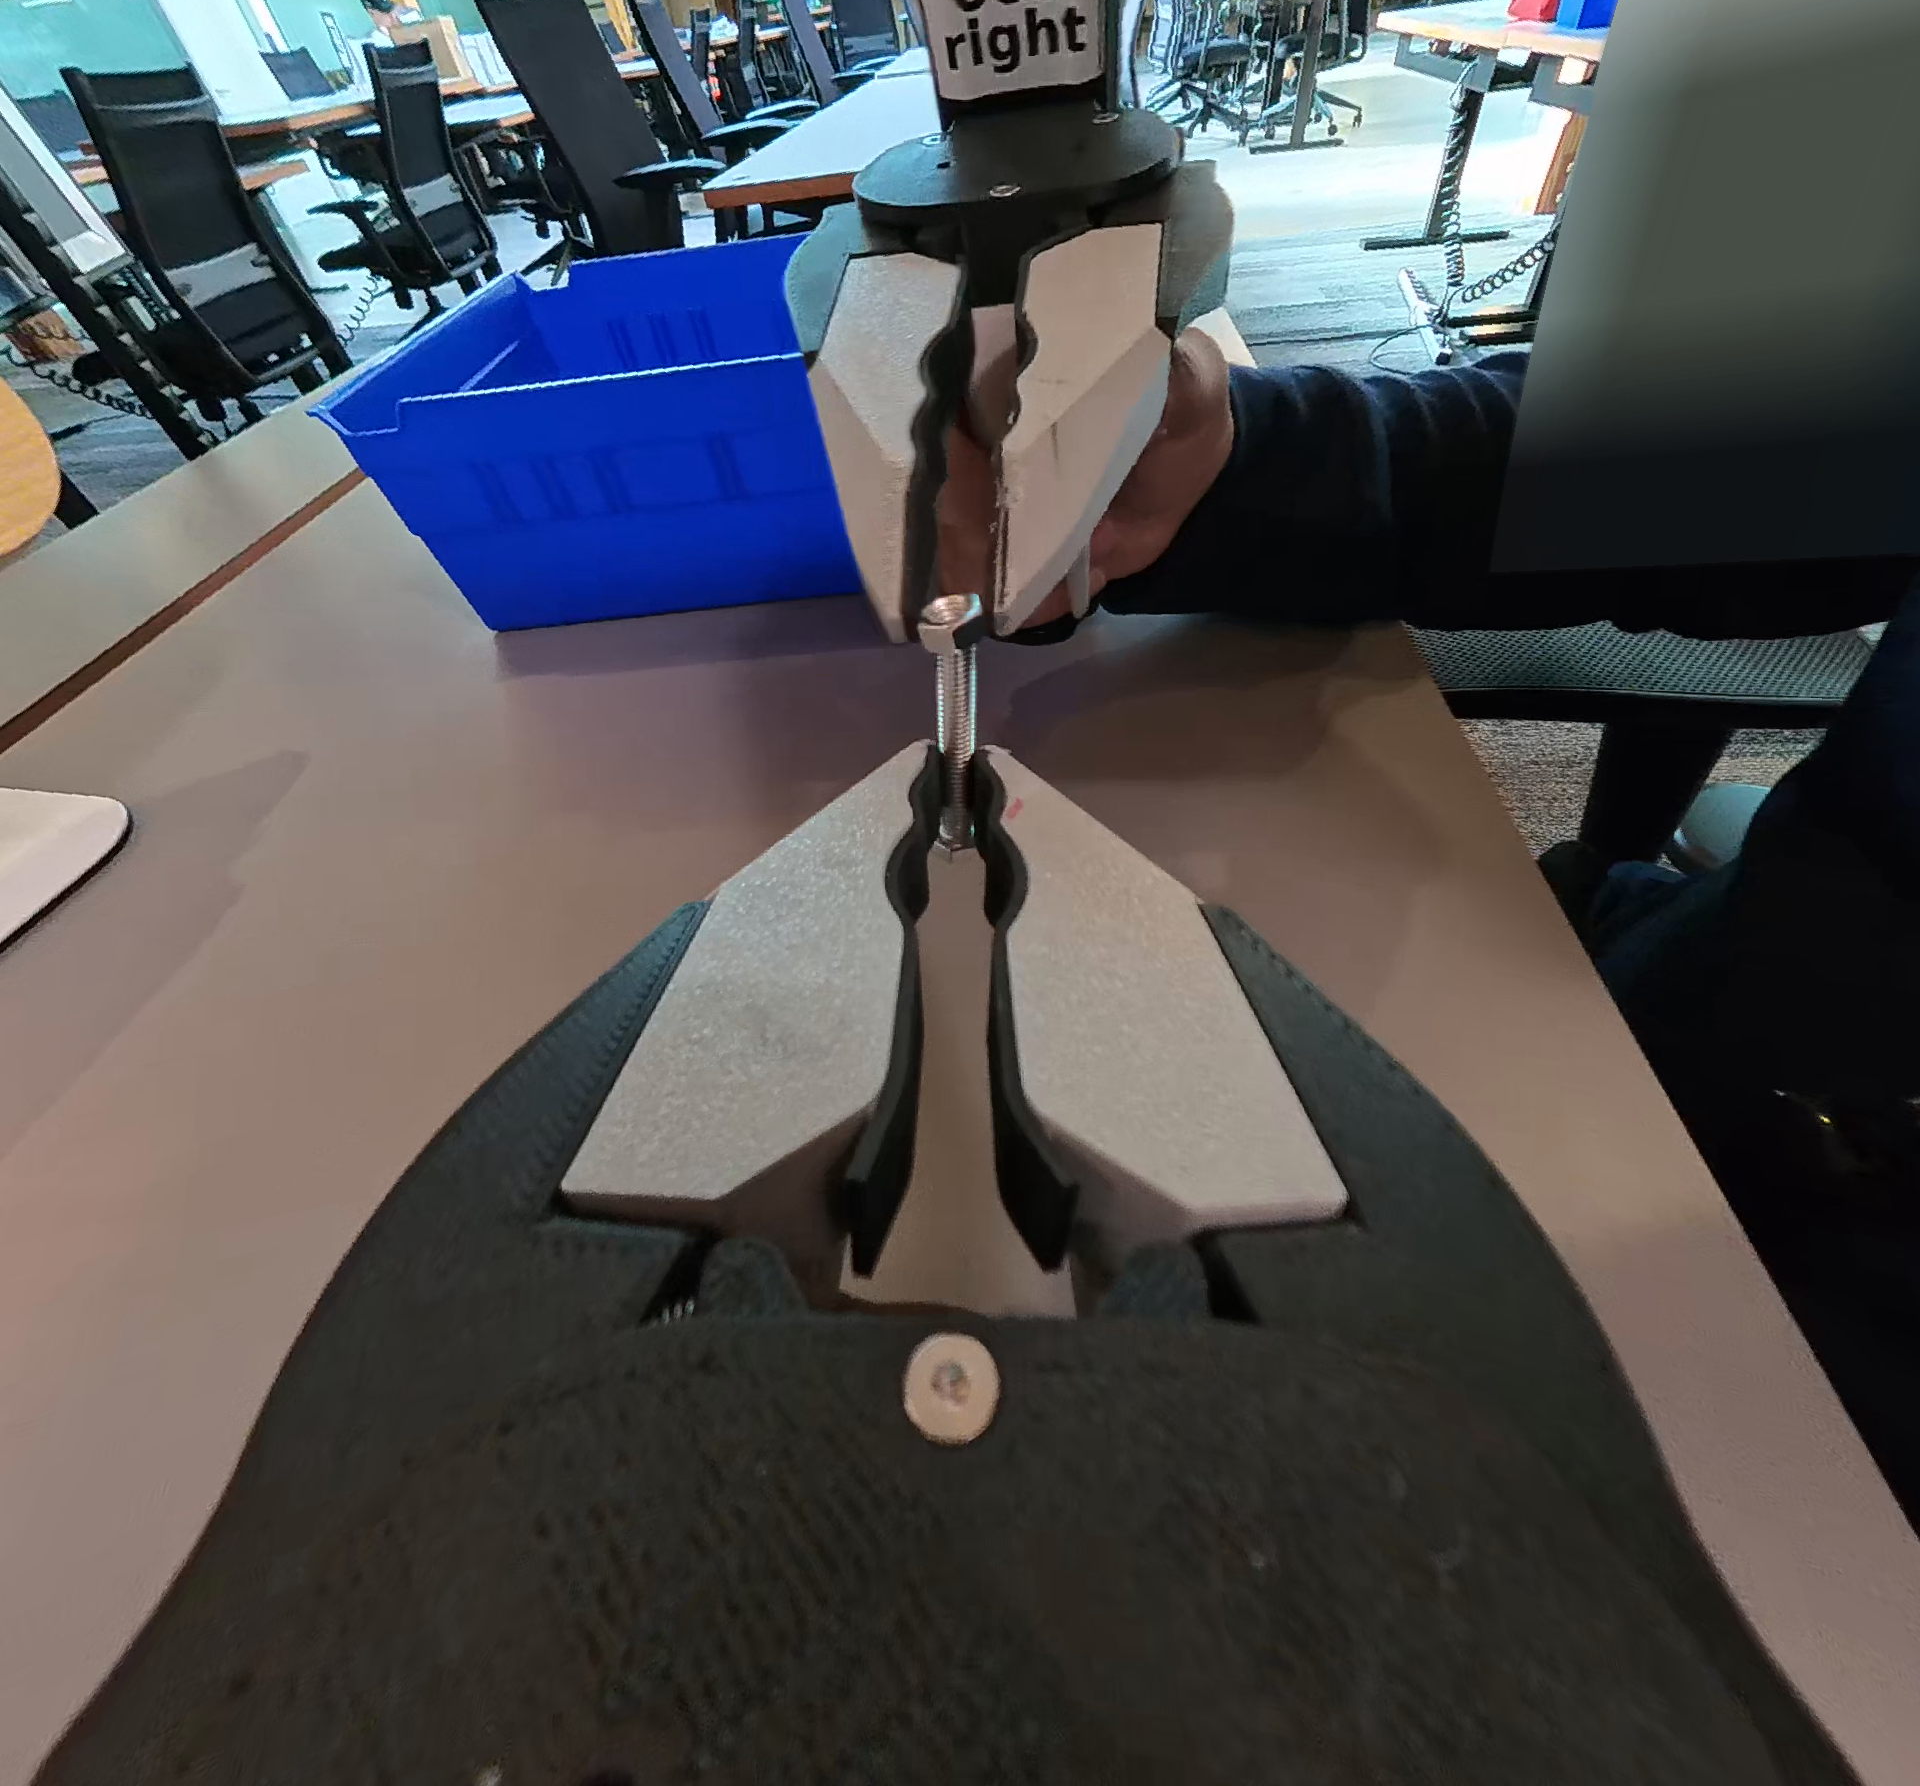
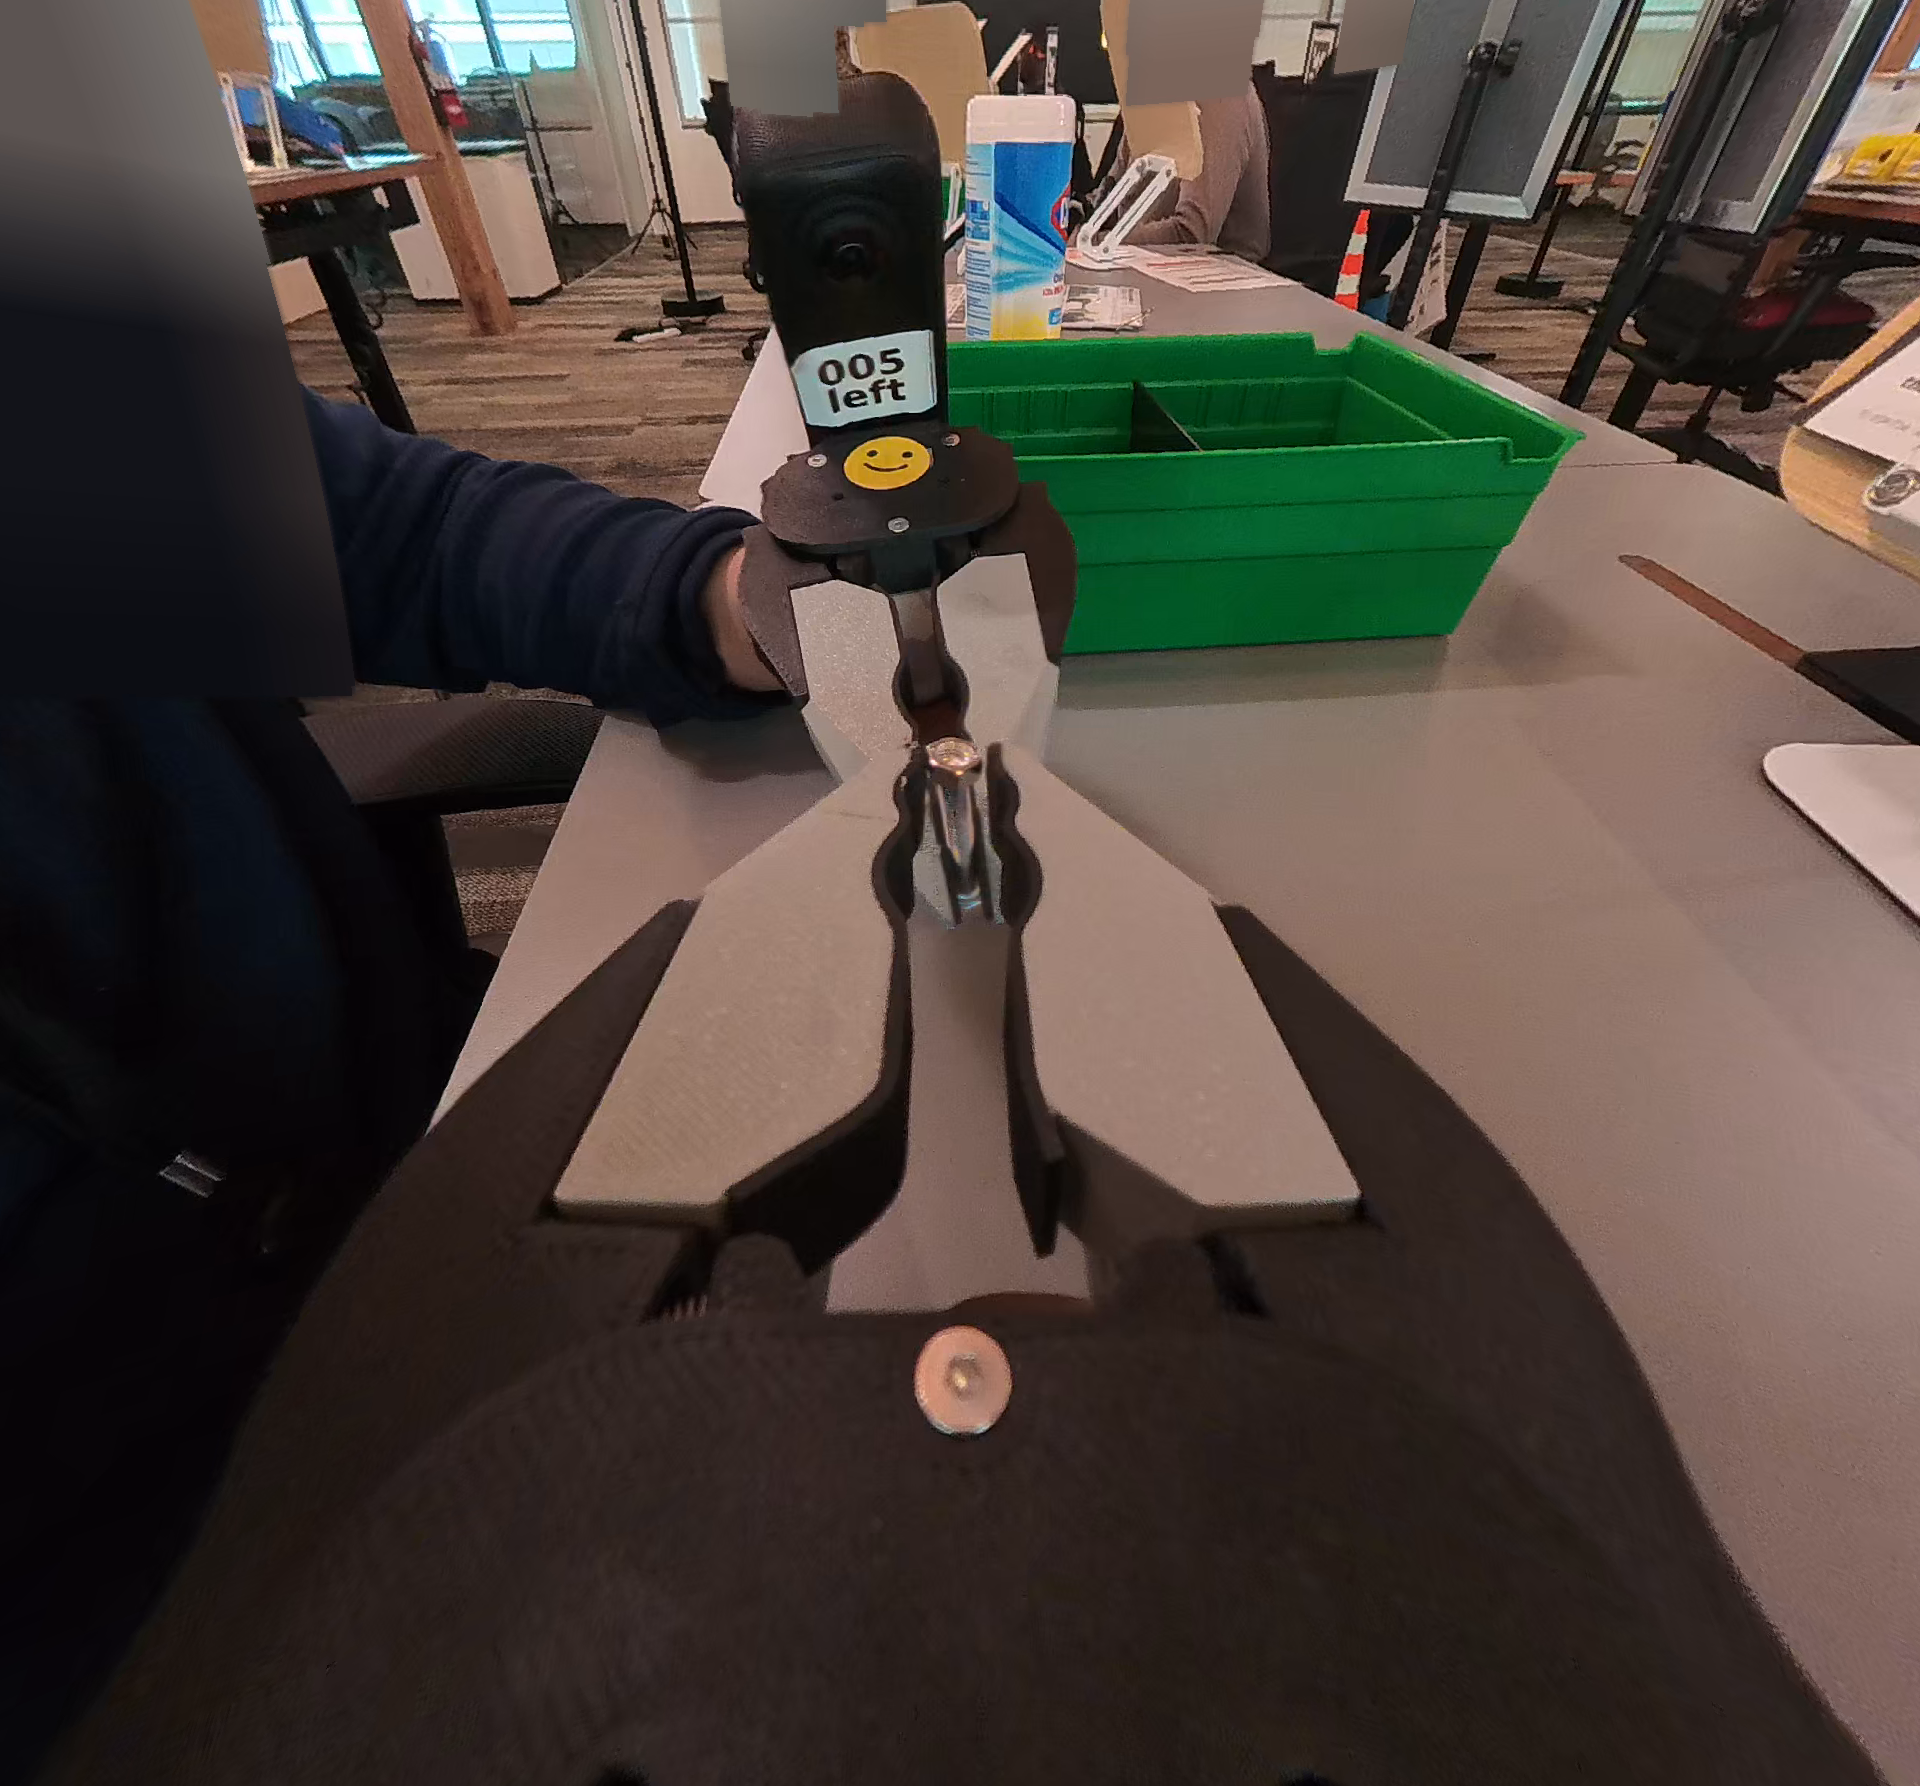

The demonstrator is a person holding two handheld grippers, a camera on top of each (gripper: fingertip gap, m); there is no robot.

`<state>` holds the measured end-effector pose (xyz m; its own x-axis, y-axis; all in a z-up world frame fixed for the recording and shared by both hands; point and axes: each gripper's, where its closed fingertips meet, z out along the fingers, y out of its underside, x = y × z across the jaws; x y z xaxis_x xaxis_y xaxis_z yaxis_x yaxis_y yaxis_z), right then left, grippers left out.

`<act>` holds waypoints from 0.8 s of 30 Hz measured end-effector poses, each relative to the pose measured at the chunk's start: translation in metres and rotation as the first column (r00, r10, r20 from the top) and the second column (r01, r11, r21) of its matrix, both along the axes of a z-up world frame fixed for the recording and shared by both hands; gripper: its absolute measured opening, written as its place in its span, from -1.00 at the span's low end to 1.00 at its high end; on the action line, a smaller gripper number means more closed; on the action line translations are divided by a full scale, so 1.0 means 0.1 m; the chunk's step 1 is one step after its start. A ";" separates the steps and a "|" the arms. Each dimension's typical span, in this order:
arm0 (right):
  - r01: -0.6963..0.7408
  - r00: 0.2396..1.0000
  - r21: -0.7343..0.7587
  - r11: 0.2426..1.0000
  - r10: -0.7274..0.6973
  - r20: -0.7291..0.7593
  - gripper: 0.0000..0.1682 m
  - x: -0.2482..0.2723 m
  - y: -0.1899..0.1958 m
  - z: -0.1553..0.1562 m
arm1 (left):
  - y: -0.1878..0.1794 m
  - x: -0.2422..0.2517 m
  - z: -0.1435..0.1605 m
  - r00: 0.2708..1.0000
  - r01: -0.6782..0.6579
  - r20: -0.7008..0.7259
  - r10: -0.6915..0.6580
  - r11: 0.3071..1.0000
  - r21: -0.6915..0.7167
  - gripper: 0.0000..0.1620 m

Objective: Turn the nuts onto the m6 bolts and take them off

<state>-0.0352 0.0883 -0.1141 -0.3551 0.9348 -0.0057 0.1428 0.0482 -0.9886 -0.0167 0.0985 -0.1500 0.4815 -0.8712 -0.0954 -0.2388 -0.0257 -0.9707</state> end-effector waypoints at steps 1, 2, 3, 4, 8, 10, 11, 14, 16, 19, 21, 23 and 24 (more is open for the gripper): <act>0.002 1.000 0.006 1.000 -0.002 -0.005 -0.92 0.00 0.00 0.01 | 0.00 0.00 0.01 1.000 0.000 0.003 0.000 1.000 0.000 -0.96; 0.004 1.000 0.012 1.000 -0.004 -0.007 -0.92 0.00 0.00 0.01 | 0.00 0.00 0.01 1.000 0.001 0.005 -0.001 1.000 -0.002 -0.96; 0.005 1.000 0.017 1.000 -0.005 -0.009 -0.92 0.00 0.00 0.01 | 0.00 0.00 0.01 1.000 0.003 0.006 -0.003 1.000 -0.002 -0.96; 0.008 1.000 0.028 1.000 -0.008 -0.012 -0.92 0.00 -0.01 0.01 | 0.00 0.00 0.01 1.000 0.003 0.006 -0.003 1.000 -0.002 -0.96; 0.043 0.999 0.113 0.993 -0.039 -0.036 -0.92 0.00 0.00 0.02 | 0.00 0.00 0.02 1.000 -0.006 0.009 0.006 1.000 -0.002 -0.96; 0.061 0.997 0.145 0.987 -0.055 -0.046 -0.92 0.00 0.00 0.02 | 0.02 0.00 0.02 1.000 -0.019 0.004 0.019 1.000 0.008 -0.96; 0.065 0.997 0.152 0.986 -0.058 -0.048 -0.92 0.00 0.00 0.02 | 0.02 0.00 0.03 1.000 -0.022 0.003 0.022 1.000 0.011 -0.96; 0.069 0.997 0.160 0.985 -0.061 -0.050 -0.92 0.00 0.01 0.02 | 0.03 0.00 0.03 0.999 -0.036 -0.005 0.036 0.999 0.016 -0.96; 0.074 0.997 0.166 0.983 -0.067 -0.045 -0.92 0.00 0.02 0.01 | 0.05 -0.01 0.01 0.999 -0.048 -0.017 0.048 0.999 0.018 -0.96; 0.059 0.998 0.133 0.989 -0.054 -0.044 -0.92 0.00 0.01 0.02 | 0.05 -0.01 0.03 0.998 -0.056 -0.027 0.057 0.997 0.046 -0.96; 0.034 0.998 0.082 0.996 -0.029 -0.062 -0.92 0.01 -0.01 0.06 | 0.03 0.00 0.07 0.999 -0.048 -0.010 0.049 0.997 0.066 -0.96; 0.025 0.997 0.064 0.998 -0.020 -0.073 -0.93 0.02 -0.02 0.08 | 0.02 0.01 0.10 0.999 -0.047 -0.003 0.047 0.997 0.065 -0.96; 0.021 0.997 0.066 0.998 -0.016 -0.077 -0.92 0.02 -0.03 0.09 | 0.01 0.01 0.10 0.999 -0.043 -0.001 0.043 0.997 0.065 -0.96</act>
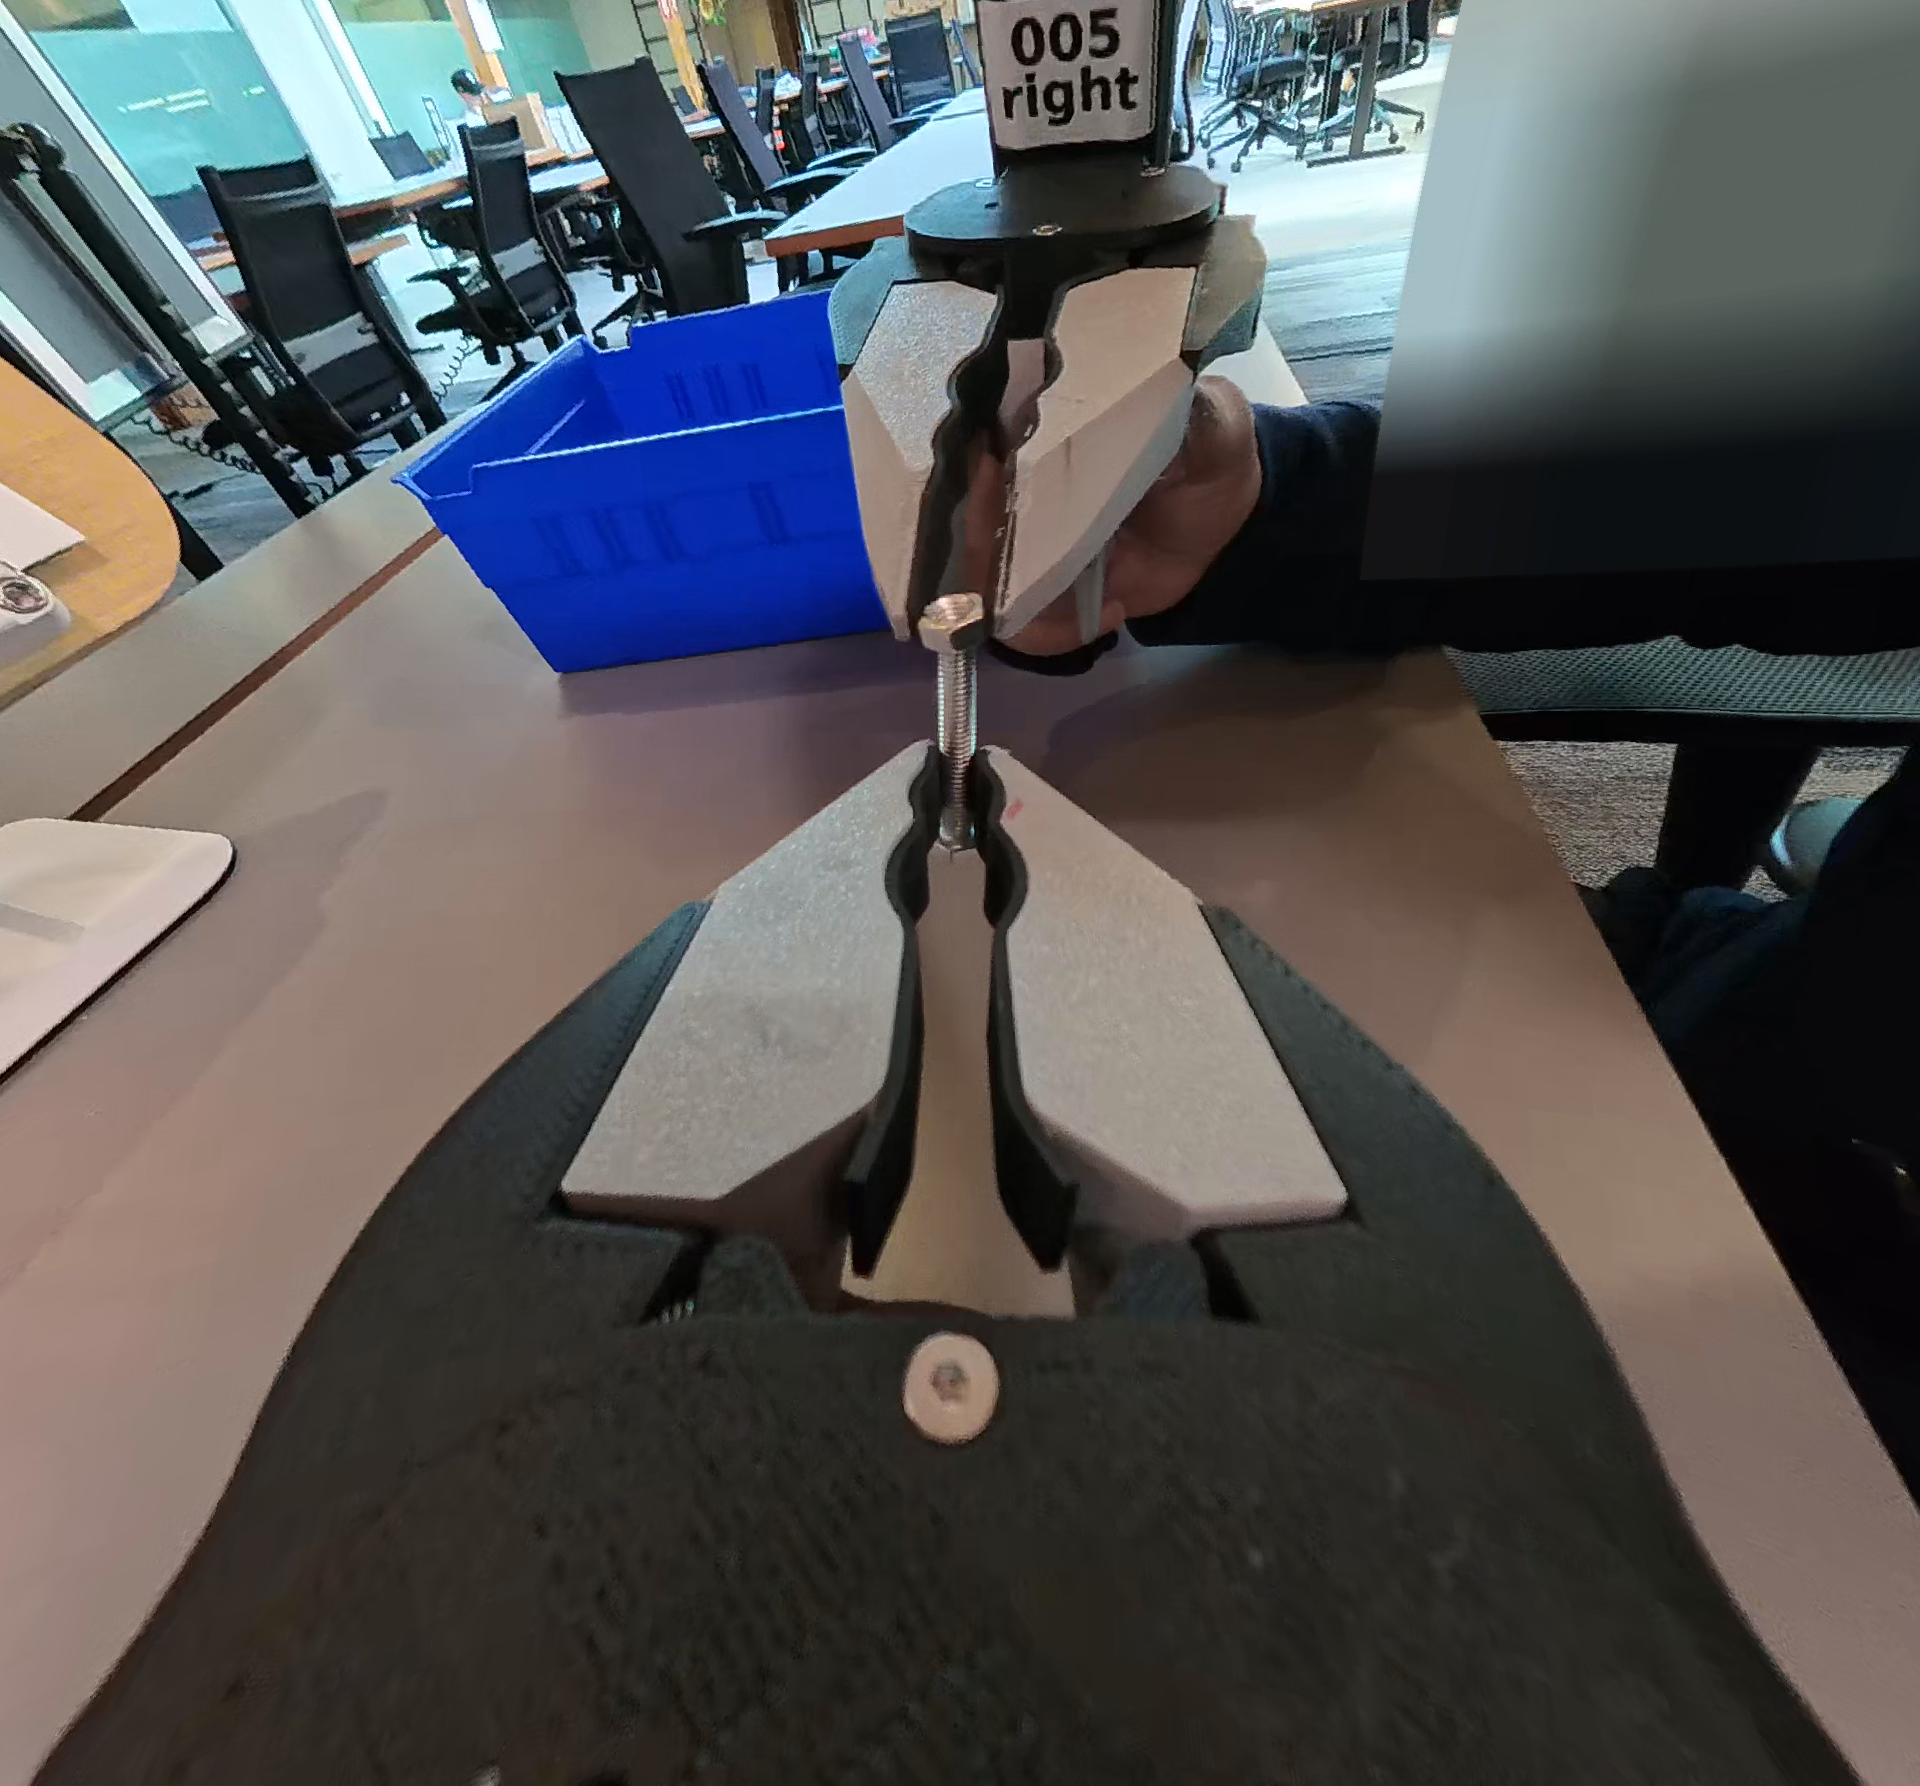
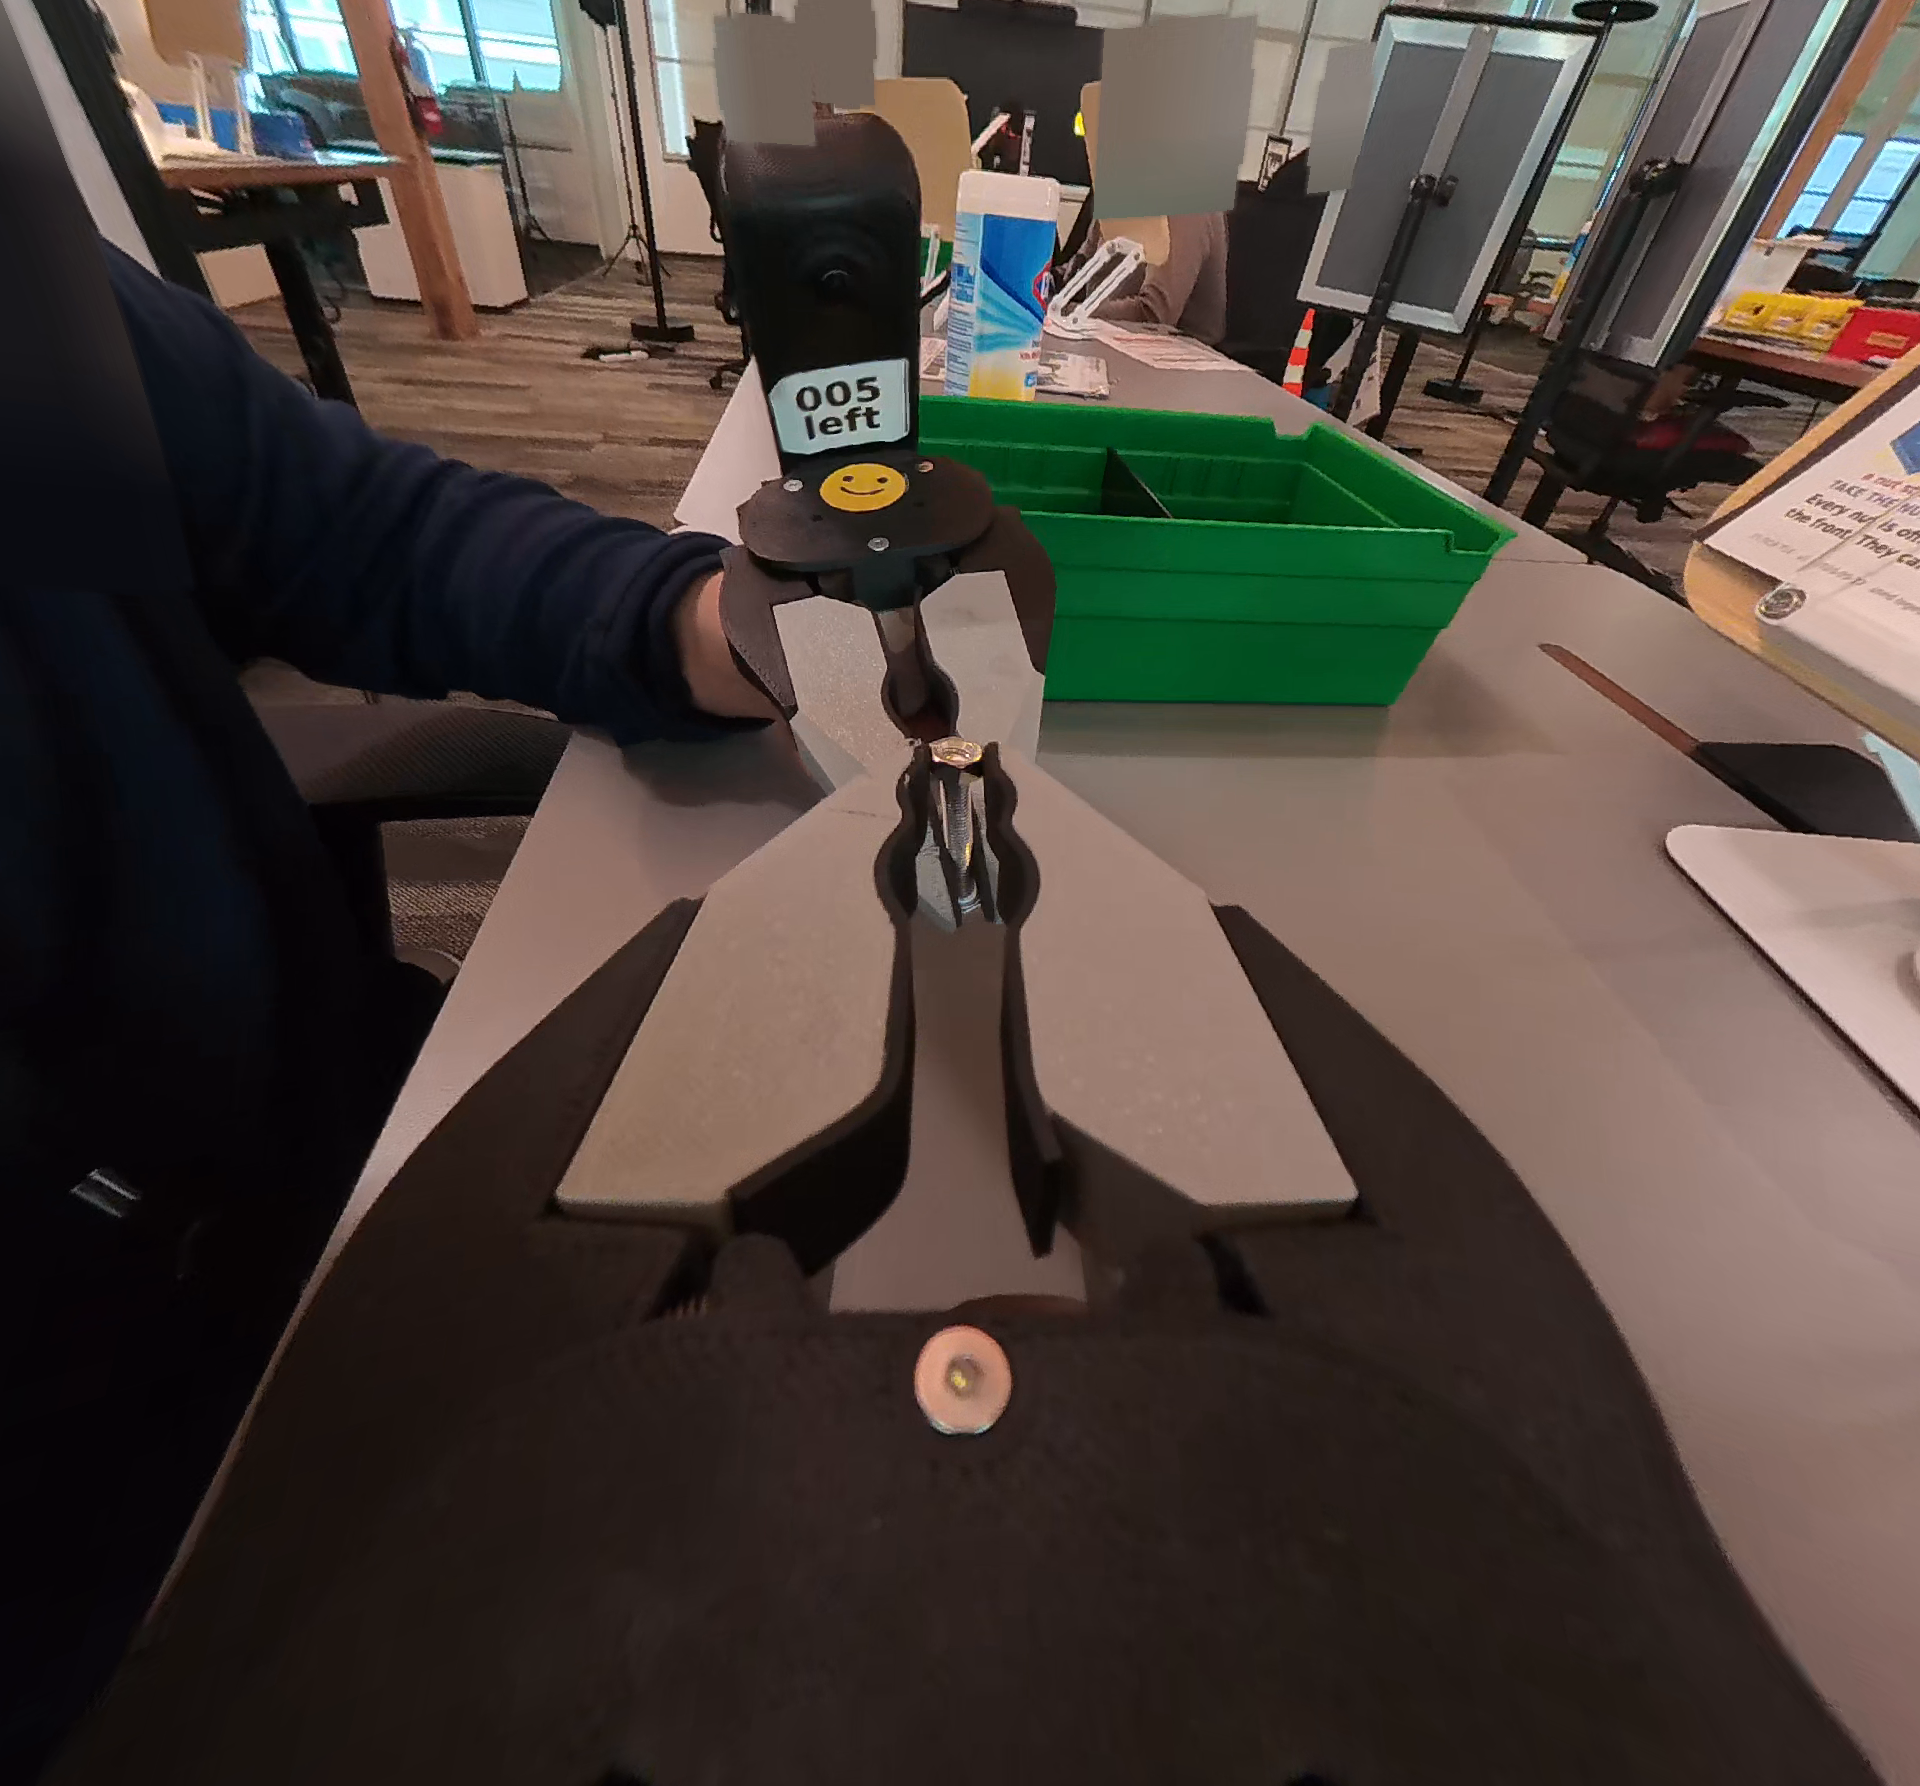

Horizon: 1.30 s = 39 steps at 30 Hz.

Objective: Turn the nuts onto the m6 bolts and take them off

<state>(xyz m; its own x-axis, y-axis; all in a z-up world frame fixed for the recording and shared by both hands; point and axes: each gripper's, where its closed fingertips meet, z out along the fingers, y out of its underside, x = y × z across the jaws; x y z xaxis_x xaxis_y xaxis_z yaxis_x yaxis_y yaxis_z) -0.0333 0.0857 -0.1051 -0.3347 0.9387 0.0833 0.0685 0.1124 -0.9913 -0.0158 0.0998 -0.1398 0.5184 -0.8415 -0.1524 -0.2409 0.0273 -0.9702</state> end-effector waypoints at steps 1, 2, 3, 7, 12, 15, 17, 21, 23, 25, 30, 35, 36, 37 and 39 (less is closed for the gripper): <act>-0.005 1.000 0.004 1.000 0.005 -0.007 -0.92 0.00 -0.01 0.01 | -0.01 0.01 0.01 1.000 0.008 0.007 -0.008 1.000 0.001 -0.96; -0.010 1.000 0.006 1.000 0.010 -0.014 -0.92 0.01 -0.02 0.02 | -0.03 0.02 0.03 1.000 0.020 0.020 -0.019 1.000 -0.004 -0.96; -0.011 1.000 0.008 1.000 0.012 -0.019 -0.92 0.02 -0.03 0.03 | -0.04 0.02 0.04 0.999 0.030 0.034 -0.029 0.999 -0.011 -0.96; -0.005 0.999 0.015 1.000 0.005 -0.032 -0.93 0.01 -0.03 0.05 | -0.05 0.02 0.06 0.997 0.047 0.061 -0.046 0.999 -0.027 -0.96; 0.041 0.998 -0.006 0.999 -0.041 -0.042 -0.92 -0.03 0.04 0.05 | 0.04 -0.02 0.06 0.999 -0.037 0.037 0.037 0.999 -0.003 -0.96; 0.084 0.995 -0.019 0.996 -0.085 -0.049 -0.92 -0.06 0.10 0.05 | 0.11 -0.06 0.06 0.995 -0.098 0.037 0.097 0.995 0.004 -0.96; 0.117 0.992 -0.010 0.993 -0.117 -0.043 -0.93 -0.08 0.15 0.03 | 0.15 -0.08 0.04 0.991 -0.130 0.029 0.130 0.992 -0.002 -0.96; 0.173 0.985 -0.003 0.985 -0.173 -0.024 -0.92 -0.13 0.23 -0.02 | 0.22 -0.14 -0.02 0.985 -0.170 0.026 0.171 0.984 -0.047 -0.96; 0.180 0.984 -0.009 0.984 -0.180 -0.019 -0.92 -0.14 0.24 -0.04 | 0.23 -0.14 -0.04 0.984 -0.176 0.030 0.178 0.982 -0.060 -0.96; 0.175 0.984 -0.018 0.984 -0.175 -0.022 -0.92 -0.13 0.25 -0.03 | 0.23 -0.14 -0.03 0.984 -0.172 0.037 0.175 0.983 -0.063 -0.96; 0.181 0.983 -0.018 0.983 -0.182 -0.023 -0.92 -0.14 0.25 -0.03 | 0.23 -0.14 -0.04 0.984 -0.172 0.040 0.175 0.982 -0.075 -0.96; 0.174 0.984 -0.046 0.984 -0.176 -0.039 -0.79 -0.12 0.27 0.01 | 0.24 -0.15 -0.09 0.984 -0.174 0.025 0.177 0.981 -0.087 -0.96; 0.174 0.983 -0.050 0.983 -0.177 -0.044 -0.79 -0.11 0.27 0.03 | 0.25 -0.15 -0.09 0.983 -0.177 0.024 0.180 0.980 -0.088 -0.96; 0.174 0.983 -0.053 0.983 -0.177 -0.048 -0.79 -0.09 0.28 0.04 | 0.25 -0.16 -0.09 0.983 -0.179 0.024 0.181 0.980 -0.089 -0.96; 0.164 0.985 -0.063 0.984 -0.167 -0.045 -0.79 -0.07 0.28 0.05 | 0.26 -0.17 -0.08 0.982 -0.181 0.030 0.185 0.979 -0.089 -0.96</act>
